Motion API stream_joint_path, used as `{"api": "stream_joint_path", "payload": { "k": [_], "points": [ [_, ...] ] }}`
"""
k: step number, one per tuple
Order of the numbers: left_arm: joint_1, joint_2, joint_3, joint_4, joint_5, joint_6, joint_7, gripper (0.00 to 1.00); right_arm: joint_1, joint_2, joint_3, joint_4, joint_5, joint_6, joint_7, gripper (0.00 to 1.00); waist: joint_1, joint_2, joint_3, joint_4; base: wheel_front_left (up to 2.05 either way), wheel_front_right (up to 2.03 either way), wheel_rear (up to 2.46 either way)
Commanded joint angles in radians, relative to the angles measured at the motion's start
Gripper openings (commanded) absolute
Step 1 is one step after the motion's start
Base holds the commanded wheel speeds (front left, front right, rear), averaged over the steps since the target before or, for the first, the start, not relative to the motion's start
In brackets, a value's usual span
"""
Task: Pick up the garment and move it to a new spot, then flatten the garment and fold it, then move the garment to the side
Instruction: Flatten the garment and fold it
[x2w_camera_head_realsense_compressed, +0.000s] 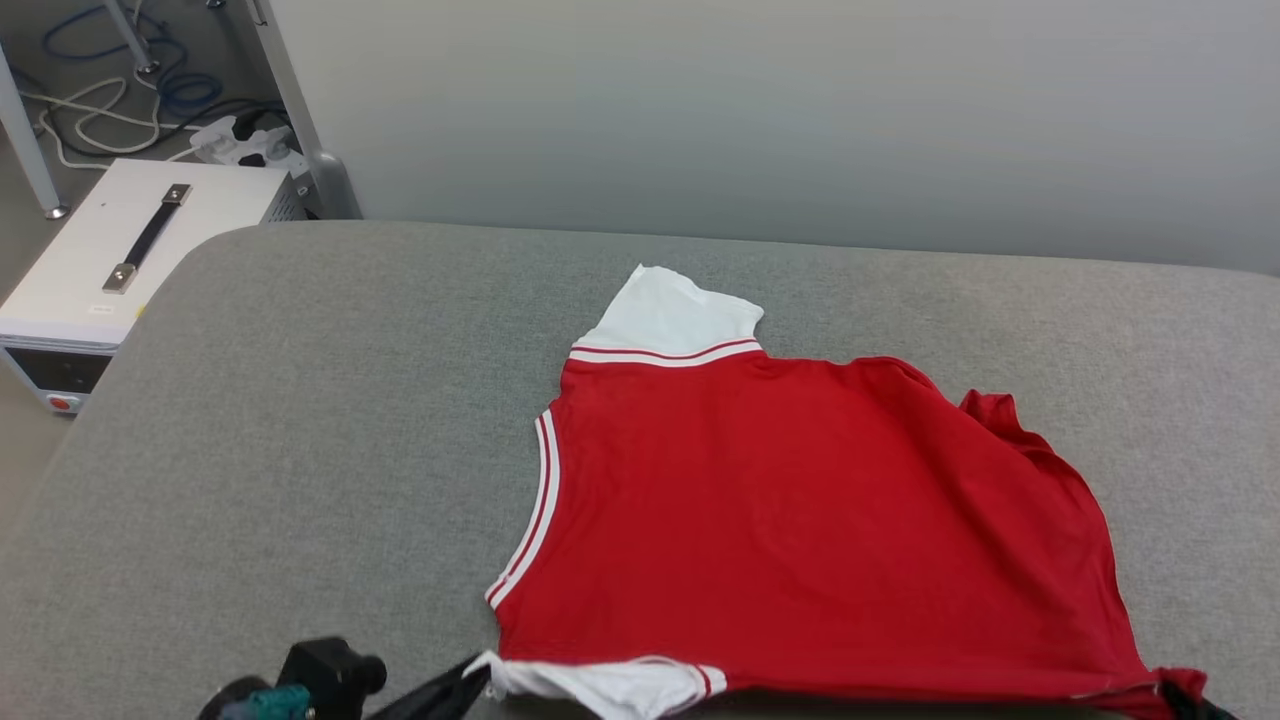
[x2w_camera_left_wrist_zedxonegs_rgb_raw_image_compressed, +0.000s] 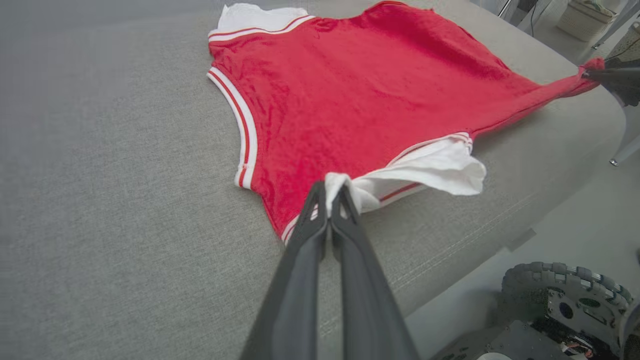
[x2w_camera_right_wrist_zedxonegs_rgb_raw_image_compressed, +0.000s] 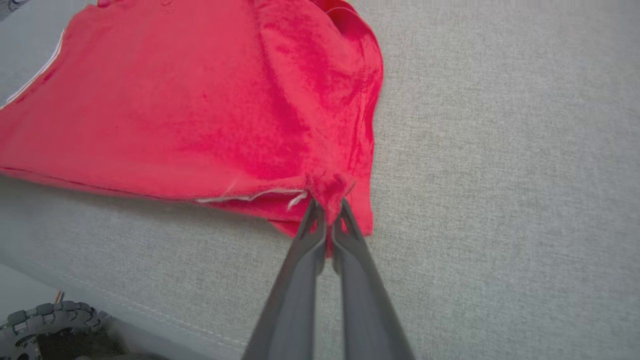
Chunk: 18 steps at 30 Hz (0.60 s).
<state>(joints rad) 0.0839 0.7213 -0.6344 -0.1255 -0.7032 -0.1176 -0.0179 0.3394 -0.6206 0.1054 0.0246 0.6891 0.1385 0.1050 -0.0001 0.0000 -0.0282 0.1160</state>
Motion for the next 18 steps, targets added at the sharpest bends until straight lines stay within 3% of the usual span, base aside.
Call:
{"api": "stream_joint_path", "payload": {
  "k": [1,8,18],
  "points": [
    [-0.04,-0.006,0.013,-0.006,0.005,0.003,-0.006,0.0,-0.027,0.007,-0.01,-0.019,-0.011,-0.008,0.011,0.0,0.0001,0.0,0.024,-0.001,0.0,0.0,0.0],
    [-0.18,-0.028,0.014,0.05,0.005,-0.005,0.009,0.0,-0.124,0.008,-0.017,-0.062,-0.043,-0.008,0.083,0.0,0.0001,0.0,0.094,-0.009,0.0,0.0,0.0],
    [-0.342,-0.097,-0.061,0.201,0.0,-0.011,0.078,0.0,-0.278,0.036,0.028,0.029,-0.103,-0.008,0.237,0.0,0.0001,0.0,0.177,-0.019,0.0,0.0,0.0]
  ]
}}
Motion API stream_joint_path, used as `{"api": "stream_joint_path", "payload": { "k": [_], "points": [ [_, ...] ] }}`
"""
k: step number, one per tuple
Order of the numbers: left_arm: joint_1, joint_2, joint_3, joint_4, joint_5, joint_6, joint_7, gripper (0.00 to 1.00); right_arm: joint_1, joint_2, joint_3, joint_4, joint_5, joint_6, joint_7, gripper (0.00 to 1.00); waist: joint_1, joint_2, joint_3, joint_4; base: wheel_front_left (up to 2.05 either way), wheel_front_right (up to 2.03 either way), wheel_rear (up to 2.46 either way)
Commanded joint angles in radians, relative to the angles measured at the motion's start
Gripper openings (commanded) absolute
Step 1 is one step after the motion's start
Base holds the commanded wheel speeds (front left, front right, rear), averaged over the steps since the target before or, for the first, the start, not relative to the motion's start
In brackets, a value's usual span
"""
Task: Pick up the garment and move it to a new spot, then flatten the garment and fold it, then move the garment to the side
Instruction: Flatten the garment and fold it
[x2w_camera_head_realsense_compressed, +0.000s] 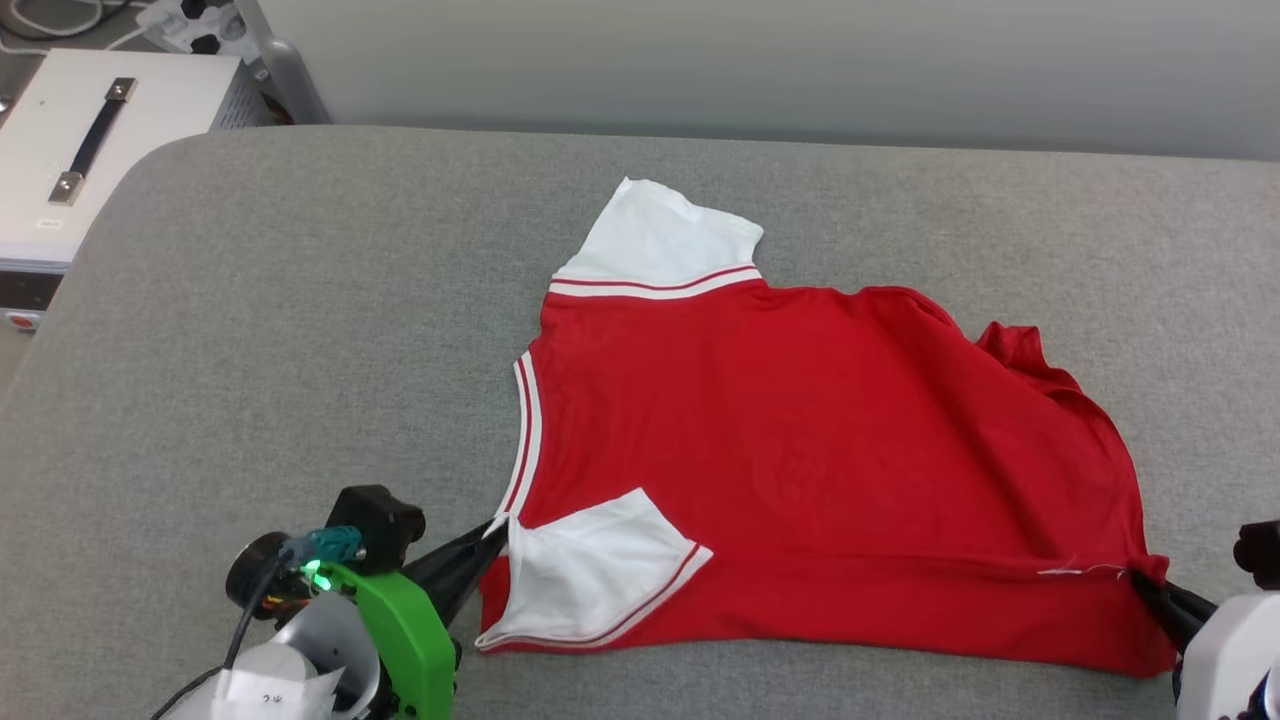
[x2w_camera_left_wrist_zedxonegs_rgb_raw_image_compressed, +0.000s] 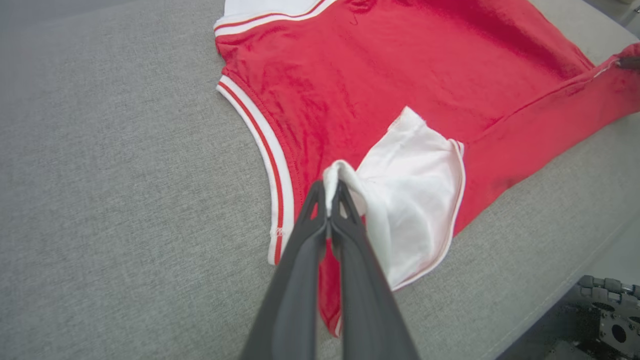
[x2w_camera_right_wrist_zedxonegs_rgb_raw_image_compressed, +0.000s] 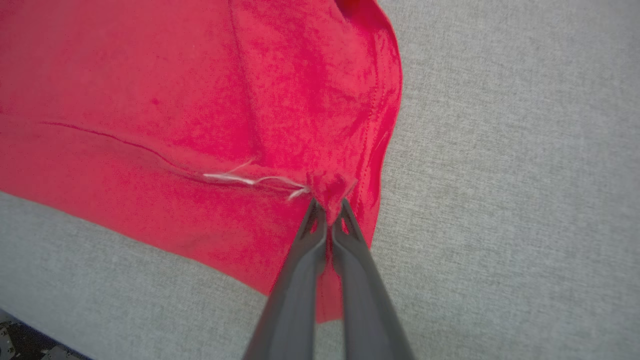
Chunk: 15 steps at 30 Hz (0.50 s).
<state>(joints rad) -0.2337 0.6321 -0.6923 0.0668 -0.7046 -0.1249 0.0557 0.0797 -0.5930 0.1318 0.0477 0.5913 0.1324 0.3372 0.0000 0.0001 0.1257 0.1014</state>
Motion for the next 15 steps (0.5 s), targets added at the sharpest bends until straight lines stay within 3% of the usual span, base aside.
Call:
{"api": "stream_joint_path", "payload": {
  "k": [1,12,13,14,15],
  "points": [
    [-0.038,-0.013,-0.012,0.024,0.006,-0.004,0.008,0.0,-0.03,0.012,0.005,0.016,-0.01,-0.002,0.014,0.0,0.0,-0.0001,0.029,-0.005,0.0,0.0,0.0],
    [-0.147,-0.096,-0.078,0.246,0.028,-0.005,-0.031,0.0,-0.142,0.04,0.048,0.111,-0.049,-0.002,0.046,0.0,0.0,-0.0001,0.076,-0.017,0.0,0.0,0.0],
    [-0.153,-0.102,-0.082,0.262,0.029,-0.005,-0.036,0.22,-0.147,0.042,0.05,0.117,-0.05,-0.002,0.048,0.0,0.0,-0.0001,0.076,-0.018,0.0,0.0,0.0],
    [-0.159,-0.109,-0.086,0.281,0.029,-0.005,-0.044,0.64,-0.153,0.045,0.053,0.125,-0.05,-0.002,0.052,0.12,0.0,-0.0001,0.076,-0.019,0.0,0.0,0.0],
    [-0.162,-0.116,-0.089,0.296,0.028,-0.005,-0.05,1.0,-0.157,0.047,0.055,0.13,-0.05,-0.002,0.052,0.51,0.0,-0.0001,0.076,-0.02,0.0,0.0,0.0]
  ]
}}
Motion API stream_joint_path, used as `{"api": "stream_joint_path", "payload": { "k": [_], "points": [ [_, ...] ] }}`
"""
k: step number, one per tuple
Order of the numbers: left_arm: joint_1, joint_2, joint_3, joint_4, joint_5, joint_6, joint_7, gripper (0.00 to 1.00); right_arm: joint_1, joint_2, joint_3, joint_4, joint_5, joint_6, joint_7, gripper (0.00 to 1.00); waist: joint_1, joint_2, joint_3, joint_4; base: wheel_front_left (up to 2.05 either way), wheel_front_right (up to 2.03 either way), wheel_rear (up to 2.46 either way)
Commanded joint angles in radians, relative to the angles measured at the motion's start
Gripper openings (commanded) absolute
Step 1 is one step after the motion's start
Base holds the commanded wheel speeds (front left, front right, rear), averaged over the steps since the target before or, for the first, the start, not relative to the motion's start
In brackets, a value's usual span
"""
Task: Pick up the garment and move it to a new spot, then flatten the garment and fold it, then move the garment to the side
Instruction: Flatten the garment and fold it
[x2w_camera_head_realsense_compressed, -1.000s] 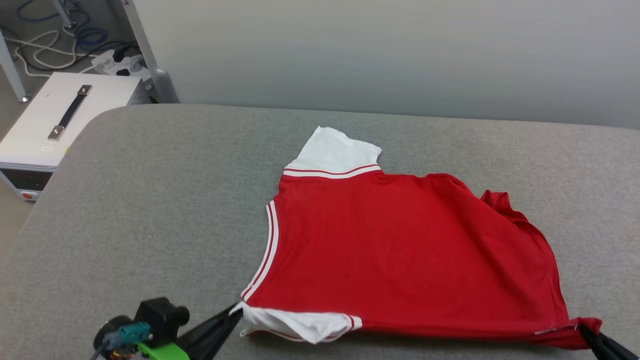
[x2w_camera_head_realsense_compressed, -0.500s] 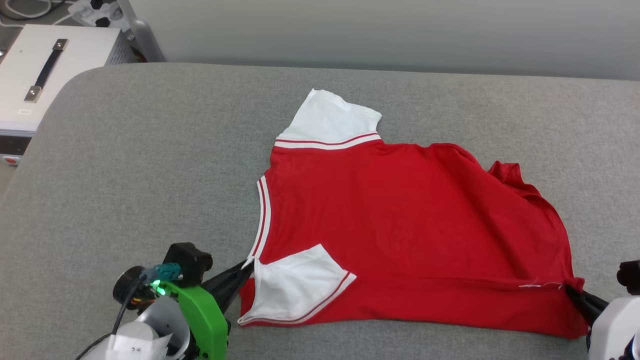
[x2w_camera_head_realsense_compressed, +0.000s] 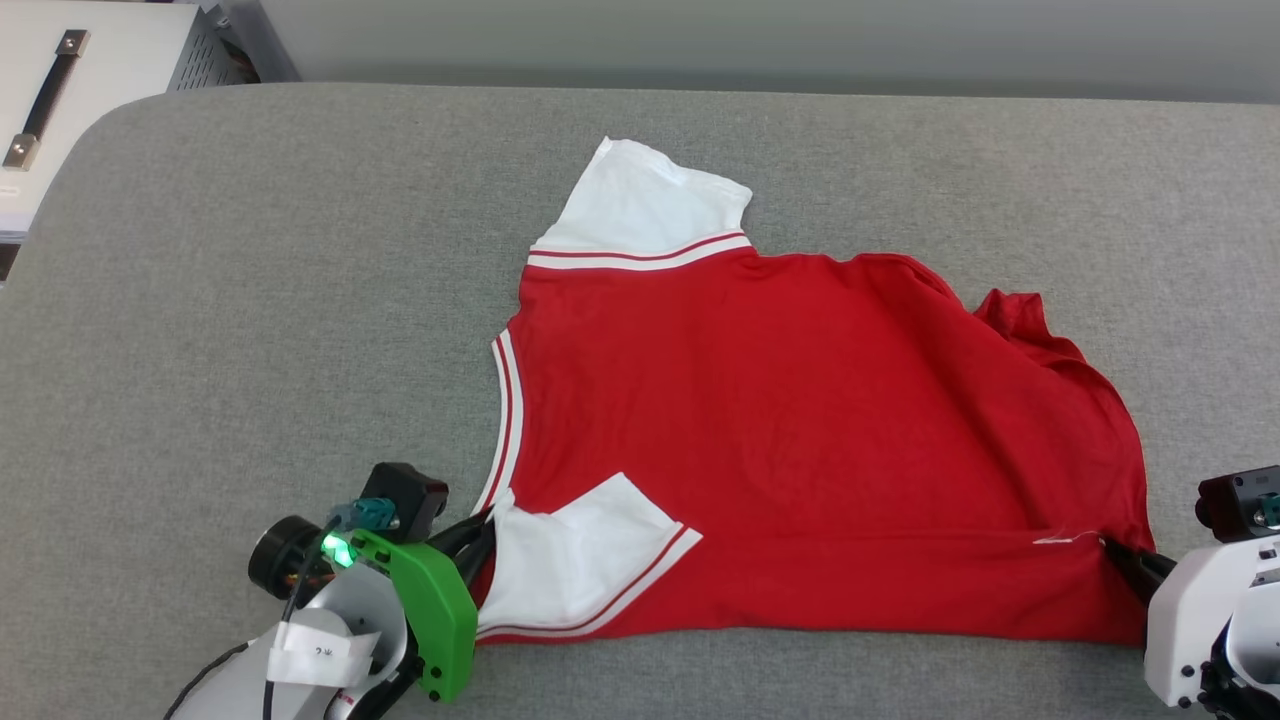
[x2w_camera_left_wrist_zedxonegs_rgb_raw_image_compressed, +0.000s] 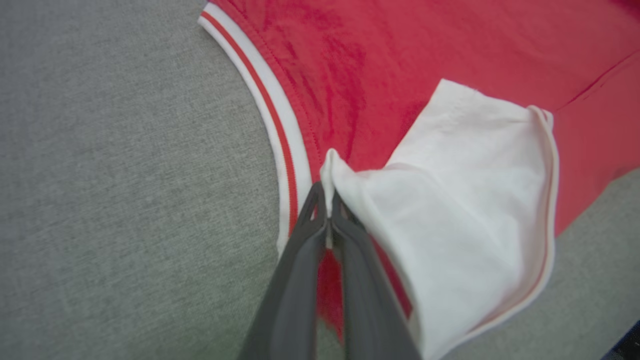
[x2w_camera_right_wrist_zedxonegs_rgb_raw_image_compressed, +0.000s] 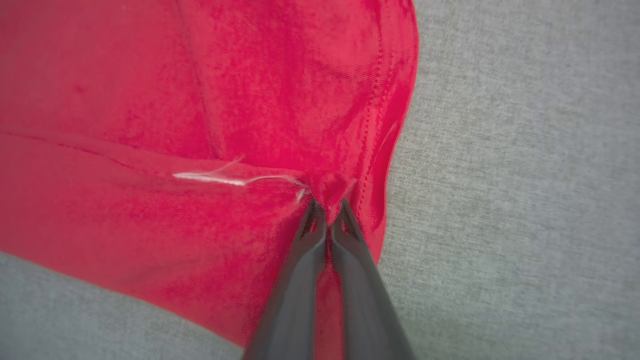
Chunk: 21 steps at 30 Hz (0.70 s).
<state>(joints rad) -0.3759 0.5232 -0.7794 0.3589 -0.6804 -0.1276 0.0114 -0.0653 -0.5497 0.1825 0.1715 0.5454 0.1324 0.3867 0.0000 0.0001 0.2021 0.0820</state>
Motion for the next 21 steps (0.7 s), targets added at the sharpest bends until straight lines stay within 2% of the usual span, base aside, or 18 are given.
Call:
{"api": "stream_joint_path", "payload": {
  "k": [1,7,10,15,21],
  "points": [
    [-0.024,-0.014,-0.005,0.02,0.002,-0.003,-0.012,1.0,-0.016,0.008,0.003,0.011,-0.002,-0.002,-0.001,1.0,0.0,-0.0001,-0.003,-0.002,0.0,0.0,0.0],
    [-0.021,-0.044,0.0,0.077,-0.017,-0.001,-0.069,1.0,-0.018,0.016,0.006,0.015,0.007,-0.002,-0.032,1.0,0.0,-0.0001,-0.039,-0.007,0.0,0.0,0.0],
    [-0.006,-0.052,0.021,0.085,-0.037,0.015,-0.1,1.0,-0.007,0.019,-0.004,0.007,0.015,-0.002,-0.046,1.0,0.0,-0.0001,-0.062,-0.007,0.0,0.0,0.0],
    [0.038,-0.061,0.078,0.057,-0.081,0.076,-0.152,1.0,0.038,0.036,-0.053,-0.028,0.016,-0.002,-0.038,1.0,0.0,-0.0001,-0.098,-0.006,0.0,0.0,0.0],
    [0.127,-0.065,0.139,-0.046,-0.146,0.163,-0.179,1.0,0.116,0.09,-0.134,-0.086,-0.01,-0.002,0.025,1.0,0.0,-0.0001,-0.125,-0.003,0.0,0.0,0.0]
  ]
}}
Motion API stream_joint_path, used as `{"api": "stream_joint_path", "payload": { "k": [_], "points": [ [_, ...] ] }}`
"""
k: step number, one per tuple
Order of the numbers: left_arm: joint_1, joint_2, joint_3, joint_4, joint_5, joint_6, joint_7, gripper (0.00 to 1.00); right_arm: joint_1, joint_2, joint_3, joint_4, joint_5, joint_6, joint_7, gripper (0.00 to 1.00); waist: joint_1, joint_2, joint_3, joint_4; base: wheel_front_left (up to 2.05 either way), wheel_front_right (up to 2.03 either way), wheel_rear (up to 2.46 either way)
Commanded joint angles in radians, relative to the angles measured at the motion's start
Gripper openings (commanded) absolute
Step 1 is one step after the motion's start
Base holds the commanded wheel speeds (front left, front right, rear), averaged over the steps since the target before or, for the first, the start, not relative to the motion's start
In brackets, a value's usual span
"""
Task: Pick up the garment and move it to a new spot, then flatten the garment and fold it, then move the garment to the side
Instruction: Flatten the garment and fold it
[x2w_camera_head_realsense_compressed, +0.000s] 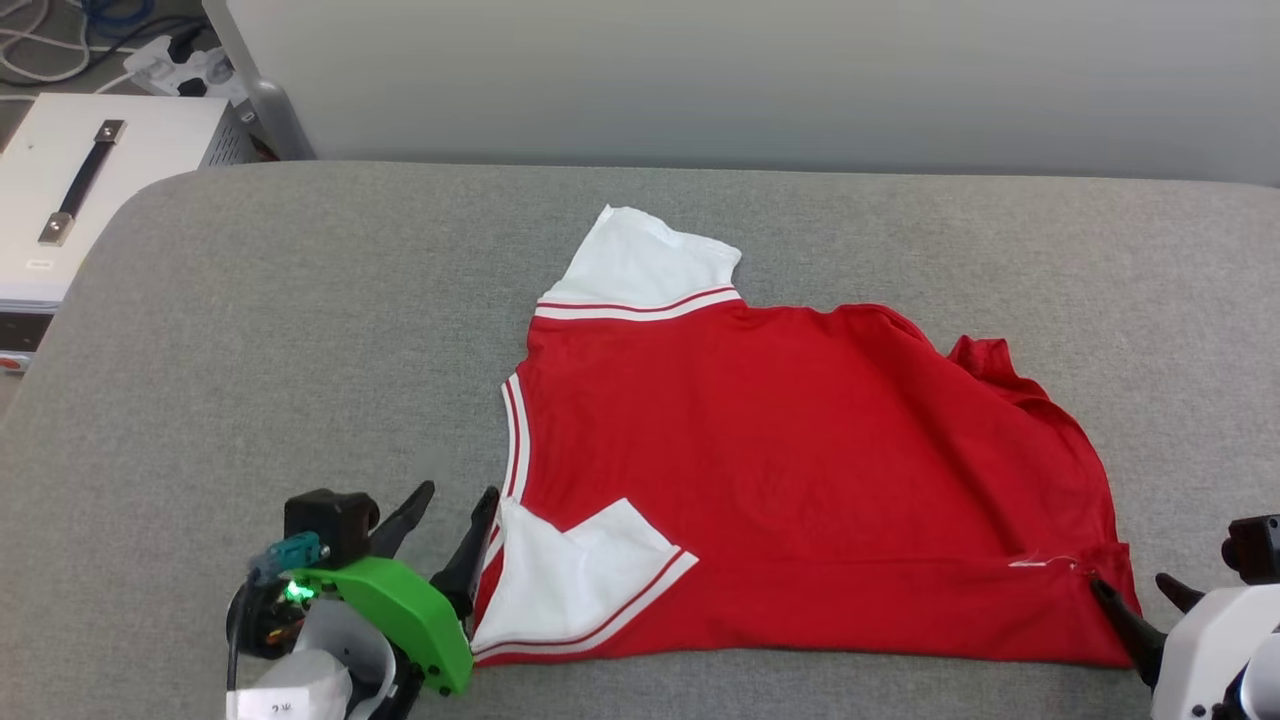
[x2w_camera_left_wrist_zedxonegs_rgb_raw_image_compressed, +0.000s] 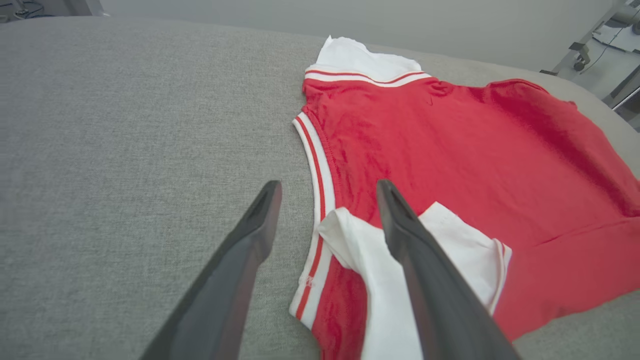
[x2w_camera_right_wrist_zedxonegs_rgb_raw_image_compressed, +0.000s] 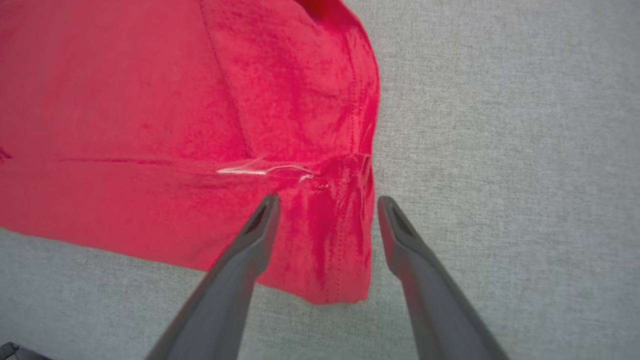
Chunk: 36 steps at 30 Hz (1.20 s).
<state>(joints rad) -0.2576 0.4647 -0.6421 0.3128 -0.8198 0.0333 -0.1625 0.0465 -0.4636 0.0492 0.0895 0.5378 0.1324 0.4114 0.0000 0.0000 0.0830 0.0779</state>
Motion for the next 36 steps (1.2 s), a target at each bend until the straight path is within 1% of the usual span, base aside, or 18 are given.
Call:
{"api": "stream_joint_path", "payload": {
  "k": [1,3,4,9,12,15,18,22,27,29,31,32,33,34,35,36],
  "points": [
    [0.028,-0.005,0.007,-0.023,-0.014,0.019,-0.002,1.0,0.017,0.016,-0.019,-0.015,-0.011,-0.002,0.015,1.0,0.0,0.0,-0.008,0.003,0.0,0.0,0.0],
    [0.067,-0.005,0.011,-0.068,-0.035,0.05,0.019,1.0,0.042,0.041,-0.048,-0.036,-0.029,-0.002,0.05,1.0,0.0,0.0,-0.013,0.004,0.0,0.0,0.0],
    [0.079,-0.004,0.01,-0.08,-0.042,0.059,0.03,1.0,0.048,0.049,-0.056,-0.041,-0.034,-0.002,0.06,1.0,0.0,0.0,-0.013,0.004,0.0,0.0,0.0],
    [0.136,0.02,-0.025,-0.156,-0.075,0.111,0.161,1.0,0.083,0.097,-0.113,-0.076,-0.081,-0.002,0.137,1.0,0.0,0.0,-0.006,0.013,0.0,0.0,0.0],
    [0.137,0.038,-0.038,-0.175,-0.065,0.146,0.211,1.0,0.083,0.116,-0.135,-0.09,-0.101,-0.002,0.16,1.0,0.0,0.0,0.007,0.016,0.0,0.0,0.0],
    [0.126,0.045,-0.052,-0.178,-0.052,0.168,0.246,1.0,0.074,0.132,-0.154,-0.093,-0.121,-0.002,0.182,1.0,0.0,0.0,0.025,0.017,0.0,0.0,0.0],
    [0.112,0.037,-0.058,-0.172,-0.045,0.177,0.253,1.0,0.06,0.14,-0.163,-0.088,-0.139,-0.002,0.196,1.0,0.0,0.0,0.044,0.014,0.0,0.0,0.0],
    [0.092,0.023,-0.064,-0.148,-0.038,0.17,0.247,1.0,0.036,0.149,-0.164,-0.072,-0.153,-0.002,0.196,1.0,0.0,0.0,0.071,0.008,0.0,0.0,0.0],
    [0.06,0.015,-0.077,-0.088,-0.014,0.175,0.248,1.0,0.011,0.152,-0.161,-0.044,-0.167,-0.002,0.19,1.0,0.0,0.0,0.099,0.005,0.0,0.0,0.0],
    [0.049,0.009,-0.084,-0.058,-0.011,0.172,0.254,1.0,0.003,0.153,-0.158,-0.031,-0.17,-0.002,0.189,1.0,0.0,0.0,0.107,0.005,0.0,0.0,0.0],
    [0.042,0.001,-0.097,-0.024,-0.015,0.16,0.273,1.0,-0.003,0.154,-0.155,-0.017,-0.172,-0.002,0.19,1.0,0.0,0.0,0.114,0.004,0.0,0.0,0.0],
    [0.039,-0.004,-0.101,-0.011,-0.019,0.151,0.28,0.62,-0.006,0.154,-0.152,-0.01,-0.172,-0.002,0.191,1.0,0.0,0.0,0.116,0.004,0.0,0.0,0.0],
    [0.035,-0.009,-0.104,0.003,-0.024,0.141,0.282,0.0,-0.008,0.153,-0.147,-0.001,-0.17,-0.002,0.193,1.0,0.0,0.0,0.119,0.005,0.0,0.0,0.0],
    [0.031,-0.013,-0.106,0.013,-0.026,0.134,0.282,0.0,-0.01,0.154,-0.143,0.006,-0.167,-0.002,0.195,1.0,0.0,0.0,0.121,0.005,0.0,0.0,0.0],
    [0.027,-0.018,-0.109,0.025,-0.027,0.127,0.281,0.0,-0.013,0.152,-0.137,0.013,-0.164,-0.002,0.196,0.44,0.0,0.0,0.122,0.005,0.0,0.0,0.0],
    [0.025,-0.021,-0.109,0.034,-0.027,0.123,0.279,0.0,-0.015,0.151,-0.135,0.018,-0.162,-0.002,0.194,0.08,0.0,0.0,0.121,0.006,0.0,0.0,0.0]
  ]
}}
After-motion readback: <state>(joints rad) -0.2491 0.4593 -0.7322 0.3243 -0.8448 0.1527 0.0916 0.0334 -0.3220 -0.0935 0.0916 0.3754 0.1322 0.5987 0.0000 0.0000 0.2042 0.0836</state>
